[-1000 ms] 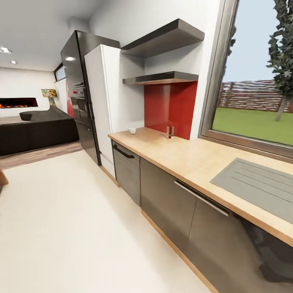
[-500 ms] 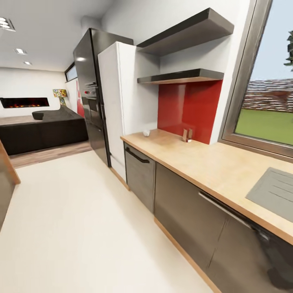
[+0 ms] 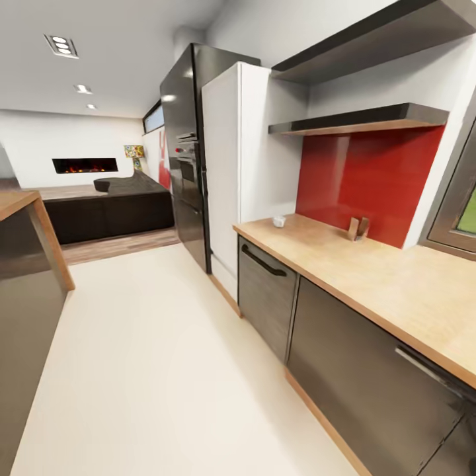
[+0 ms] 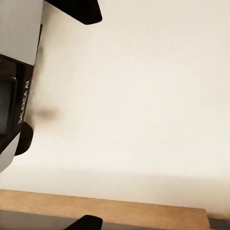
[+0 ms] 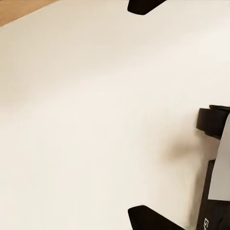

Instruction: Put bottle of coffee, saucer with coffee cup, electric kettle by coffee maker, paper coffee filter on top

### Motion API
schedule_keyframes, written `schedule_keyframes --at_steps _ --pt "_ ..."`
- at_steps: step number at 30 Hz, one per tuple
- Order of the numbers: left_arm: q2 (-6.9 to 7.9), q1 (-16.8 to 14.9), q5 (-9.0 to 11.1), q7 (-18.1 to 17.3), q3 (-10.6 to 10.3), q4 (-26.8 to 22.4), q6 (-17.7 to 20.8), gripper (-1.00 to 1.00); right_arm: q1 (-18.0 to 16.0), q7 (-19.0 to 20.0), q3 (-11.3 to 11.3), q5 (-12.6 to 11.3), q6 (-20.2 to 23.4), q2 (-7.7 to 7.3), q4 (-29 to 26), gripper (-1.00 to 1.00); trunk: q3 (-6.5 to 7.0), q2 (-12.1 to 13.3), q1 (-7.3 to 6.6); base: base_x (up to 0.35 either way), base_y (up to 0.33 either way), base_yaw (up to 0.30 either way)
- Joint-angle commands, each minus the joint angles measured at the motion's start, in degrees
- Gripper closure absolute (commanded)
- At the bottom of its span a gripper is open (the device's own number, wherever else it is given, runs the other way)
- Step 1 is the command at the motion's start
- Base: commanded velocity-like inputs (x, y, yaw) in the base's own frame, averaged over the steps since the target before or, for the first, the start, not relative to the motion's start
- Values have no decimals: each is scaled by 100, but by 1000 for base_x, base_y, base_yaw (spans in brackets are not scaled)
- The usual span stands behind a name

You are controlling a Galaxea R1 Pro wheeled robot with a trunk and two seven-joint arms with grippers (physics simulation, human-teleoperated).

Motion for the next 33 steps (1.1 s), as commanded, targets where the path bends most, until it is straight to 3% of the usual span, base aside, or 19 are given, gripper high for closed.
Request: schedule_keyframes --at_steps 1,33 --pt "1 -3 37 -18 10 -2 59 -100 -3 24 -49 56 -20 -2 2 -100 -6 -3 3 303 172 102" --pt "1 -3 37 -18 11 -2 59 -100 -3 53 -54 55 -10 -5 5 -100 -6 -3 3 321 121 9"
